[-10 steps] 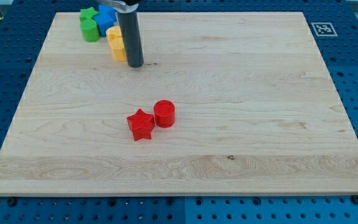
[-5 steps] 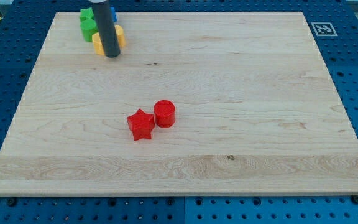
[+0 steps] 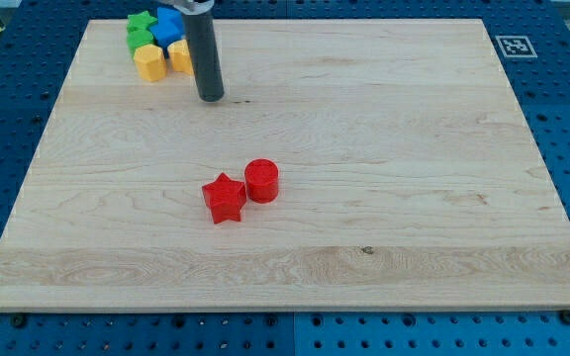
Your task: Push the yellow blocks into group of blocks
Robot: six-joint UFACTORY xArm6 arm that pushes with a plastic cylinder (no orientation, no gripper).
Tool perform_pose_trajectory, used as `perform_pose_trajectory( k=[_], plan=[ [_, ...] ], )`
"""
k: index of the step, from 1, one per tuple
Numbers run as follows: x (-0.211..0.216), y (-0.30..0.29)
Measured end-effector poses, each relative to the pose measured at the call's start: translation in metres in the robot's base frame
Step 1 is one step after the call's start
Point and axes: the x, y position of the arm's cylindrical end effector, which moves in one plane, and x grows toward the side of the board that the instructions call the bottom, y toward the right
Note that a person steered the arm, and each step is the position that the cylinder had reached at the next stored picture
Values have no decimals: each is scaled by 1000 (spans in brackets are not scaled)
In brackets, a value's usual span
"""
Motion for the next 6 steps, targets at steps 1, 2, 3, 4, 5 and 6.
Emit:
perform_pose_trajectory(
  k=[1,2,3,4,5,6],
  plan=[
    [1,31],
    [-9,58],
    [-39,79],
    [-42,83],
    [-11,143],
    [3,154]
  ],
)
